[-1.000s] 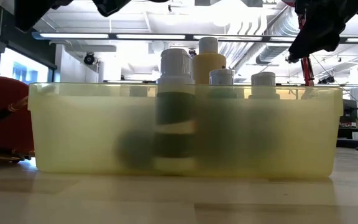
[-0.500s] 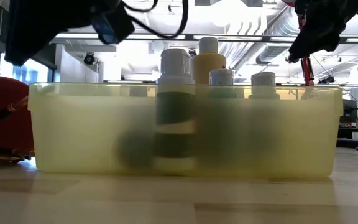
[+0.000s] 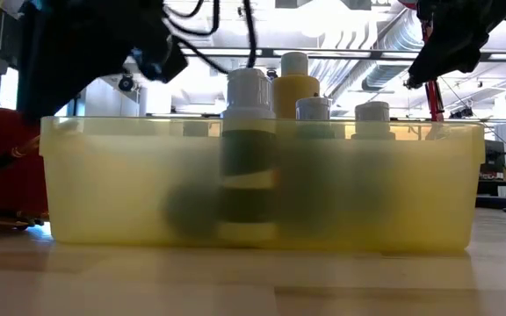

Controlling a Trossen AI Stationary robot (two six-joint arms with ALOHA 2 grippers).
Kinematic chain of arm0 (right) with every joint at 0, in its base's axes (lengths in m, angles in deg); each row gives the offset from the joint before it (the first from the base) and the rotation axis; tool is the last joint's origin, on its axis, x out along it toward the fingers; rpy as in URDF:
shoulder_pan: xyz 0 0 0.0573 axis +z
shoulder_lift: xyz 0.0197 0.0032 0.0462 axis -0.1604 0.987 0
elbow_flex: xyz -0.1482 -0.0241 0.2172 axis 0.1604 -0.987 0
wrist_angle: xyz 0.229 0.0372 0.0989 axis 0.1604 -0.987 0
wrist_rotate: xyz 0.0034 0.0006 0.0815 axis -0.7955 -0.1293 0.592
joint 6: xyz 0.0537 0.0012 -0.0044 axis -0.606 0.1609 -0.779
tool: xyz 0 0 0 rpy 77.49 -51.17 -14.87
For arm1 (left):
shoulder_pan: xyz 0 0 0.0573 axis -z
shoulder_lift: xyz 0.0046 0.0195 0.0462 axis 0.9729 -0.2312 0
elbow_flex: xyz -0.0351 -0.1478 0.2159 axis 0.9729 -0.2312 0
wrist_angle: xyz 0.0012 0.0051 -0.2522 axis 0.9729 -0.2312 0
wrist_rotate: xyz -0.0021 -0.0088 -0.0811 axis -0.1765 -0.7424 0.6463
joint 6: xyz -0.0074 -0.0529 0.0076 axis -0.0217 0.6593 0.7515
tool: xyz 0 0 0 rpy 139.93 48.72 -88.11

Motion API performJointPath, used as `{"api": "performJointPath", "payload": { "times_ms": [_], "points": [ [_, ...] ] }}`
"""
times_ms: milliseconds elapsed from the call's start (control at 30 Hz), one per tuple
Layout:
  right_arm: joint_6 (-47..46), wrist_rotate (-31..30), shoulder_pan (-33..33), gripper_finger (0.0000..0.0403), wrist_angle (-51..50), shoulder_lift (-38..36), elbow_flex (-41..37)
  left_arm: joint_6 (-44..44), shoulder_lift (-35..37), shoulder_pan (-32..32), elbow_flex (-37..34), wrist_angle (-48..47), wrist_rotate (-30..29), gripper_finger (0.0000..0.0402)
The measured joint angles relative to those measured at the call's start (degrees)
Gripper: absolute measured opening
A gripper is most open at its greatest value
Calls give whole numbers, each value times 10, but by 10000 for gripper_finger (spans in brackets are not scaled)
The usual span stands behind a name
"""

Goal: Pick & Place Paint Supplies
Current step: Adjust the orange cup

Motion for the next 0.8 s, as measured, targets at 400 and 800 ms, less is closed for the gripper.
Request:
{"api": "performJointPath", "payload": {
  "times_ms": [400, 800],
  "points": [
    [10, 1, 0, 174, 0, 0, 0, -4, 0, 1, -70, 0, 45, 141],
    [21, 2, 0, 174, 0, 0, 0, -18, 0, 2, -70, 0, 102, 141]
  ]
}}
